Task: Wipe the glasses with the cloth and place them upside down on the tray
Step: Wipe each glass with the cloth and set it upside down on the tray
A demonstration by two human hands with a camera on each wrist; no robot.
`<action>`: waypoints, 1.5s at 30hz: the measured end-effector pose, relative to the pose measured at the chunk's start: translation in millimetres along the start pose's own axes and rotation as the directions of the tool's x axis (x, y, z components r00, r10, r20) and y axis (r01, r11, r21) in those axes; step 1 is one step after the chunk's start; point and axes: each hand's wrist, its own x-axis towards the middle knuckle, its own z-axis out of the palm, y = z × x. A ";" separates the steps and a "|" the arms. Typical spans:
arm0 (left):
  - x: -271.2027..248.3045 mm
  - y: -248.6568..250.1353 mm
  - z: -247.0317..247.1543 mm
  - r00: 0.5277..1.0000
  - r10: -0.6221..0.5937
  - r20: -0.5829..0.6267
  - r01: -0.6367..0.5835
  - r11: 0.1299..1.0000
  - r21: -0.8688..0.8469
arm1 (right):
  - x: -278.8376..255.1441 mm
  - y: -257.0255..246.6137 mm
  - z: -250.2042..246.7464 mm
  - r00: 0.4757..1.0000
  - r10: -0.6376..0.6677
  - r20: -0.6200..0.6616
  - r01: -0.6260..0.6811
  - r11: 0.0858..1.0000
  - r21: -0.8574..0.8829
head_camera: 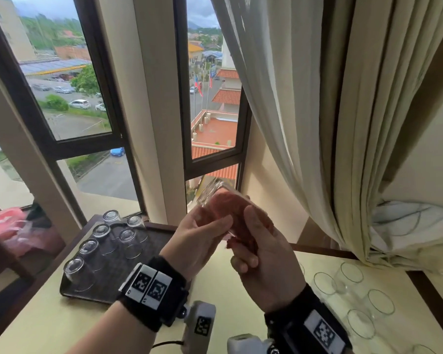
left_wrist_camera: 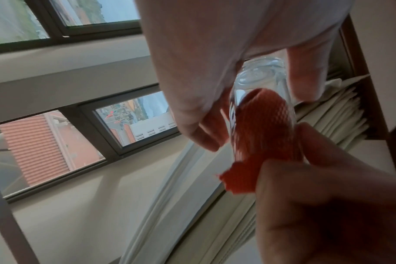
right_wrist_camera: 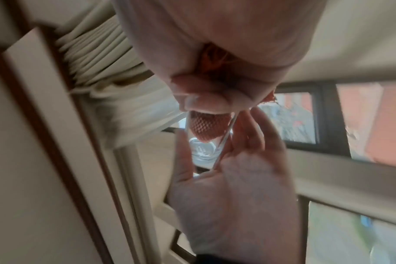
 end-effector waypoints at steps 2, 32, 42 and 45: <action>-4.2 -1.9 -6.8 0.999 -0.010 0.033 0.009 1.000 0.013 | -2.5 0.0 -4.5 0.987 -0.130 -0.093 0.099 0.954 -0.285; -97.9 16.0 -228.8 0.678 0.347 -0.648 0.441 0.514 0.736 | 16.4 128.3 -50.0 0.824 -0.357 0.440 0.389 -0.209 -0.897; -43.5 -15.0 -337.8 0.766 0.154 -0.625 0.601 0.176 0.780 | 50.0 169.8 -15.5 0.915 -0.150 0.375 0.374 -0.035 -0.927; -35.2 -25.6 -356.8 0.765 0.131 -0.631 0.615 0.144 0.775 | 53.9 178.5 -10.0 0.937 -0.128 0.327 0.318 -0.081 -0.945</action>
